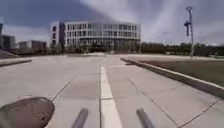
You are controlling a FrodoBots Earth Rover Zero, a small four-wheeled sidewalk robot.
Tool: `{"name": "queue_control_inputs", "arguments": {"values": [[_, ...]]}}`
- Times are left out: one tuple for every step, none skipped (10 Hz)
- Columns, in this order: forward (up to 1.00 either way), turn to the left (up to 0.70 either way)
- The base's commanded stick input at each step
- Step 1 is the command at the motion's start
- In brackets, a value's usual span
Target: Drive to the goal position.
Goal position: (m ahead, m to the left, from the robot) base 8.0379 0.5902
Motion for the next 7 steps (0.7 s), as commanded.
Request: {"name": "queue_control_inputs", "arguments": {"values": [[1.00,0.00],[1.00,-0.02],[1.00,-0.06],[1.00,-0.10],[1.00,-0.33],[1.00,-0.38],[1.00,-0.18]]}}
